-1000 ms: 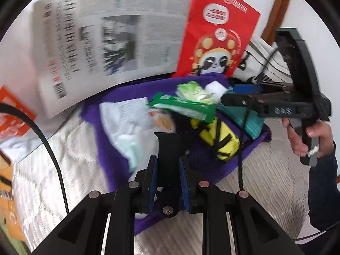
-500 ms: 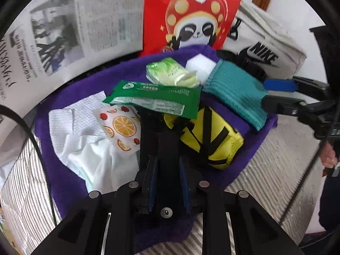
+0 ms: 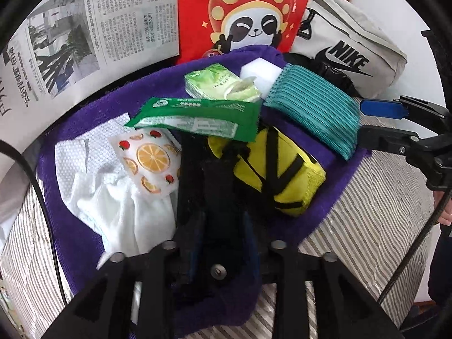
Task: Organize soft objects
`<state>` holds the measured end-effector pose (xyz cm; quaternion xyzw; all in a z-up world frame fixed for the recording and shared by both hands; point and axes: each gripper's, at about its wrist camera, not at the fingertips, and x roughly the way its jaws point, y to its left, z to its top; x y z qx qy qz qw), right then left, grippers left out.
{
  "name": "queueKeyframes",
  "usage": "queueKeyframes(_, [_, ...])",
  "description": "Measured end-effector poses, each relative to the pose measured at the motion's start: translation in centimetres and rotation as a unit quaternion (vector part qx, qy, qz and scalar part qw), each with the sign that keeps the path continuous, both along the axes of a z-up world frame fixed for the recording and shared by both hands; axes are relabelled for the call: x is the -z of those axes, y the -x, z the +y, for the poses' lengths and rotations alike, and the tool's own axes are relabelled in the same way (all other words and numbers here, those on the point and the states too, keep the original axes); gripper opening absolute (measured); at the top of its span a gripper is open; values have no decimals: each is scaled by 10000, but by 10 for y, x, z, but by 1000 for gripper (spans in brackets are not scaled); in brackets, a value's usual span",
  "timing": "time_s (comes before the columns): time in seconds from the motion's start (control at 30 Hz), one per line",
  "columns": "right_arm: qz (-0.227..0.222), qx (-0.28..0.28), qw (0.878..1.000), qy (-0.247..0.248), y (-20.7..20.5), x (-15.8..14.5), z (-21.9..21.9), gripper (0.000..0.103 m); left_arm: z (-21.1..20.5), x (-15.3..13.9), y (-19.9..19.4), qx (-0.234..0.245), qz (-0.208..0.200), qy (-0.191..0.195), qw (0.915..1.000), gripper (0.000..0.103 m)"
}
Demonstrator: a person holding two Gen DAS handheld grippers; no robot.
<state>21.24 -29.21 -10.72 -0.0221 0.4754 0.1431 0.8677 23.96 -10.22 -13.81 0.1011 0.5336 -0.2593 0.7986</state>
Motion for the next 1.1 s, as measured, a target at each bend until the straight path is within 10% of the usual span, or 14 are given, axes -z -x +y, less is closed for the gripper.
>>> queueKeyframes(0.43, [-295,364,9989,-19,59,-39,-3,85,15,-54,62,-449,-774,-346,9954,85])
queueKeyframes(0.73, [-536,582,9965,281,105,-60,1,93,40,-83,116,-1277,-764,277,9885,93])
queueKeyframes(1.1, [-556,901,9941,217,157,-73,3,99,52,-103,174,-2257,-1084,15,9681,95])
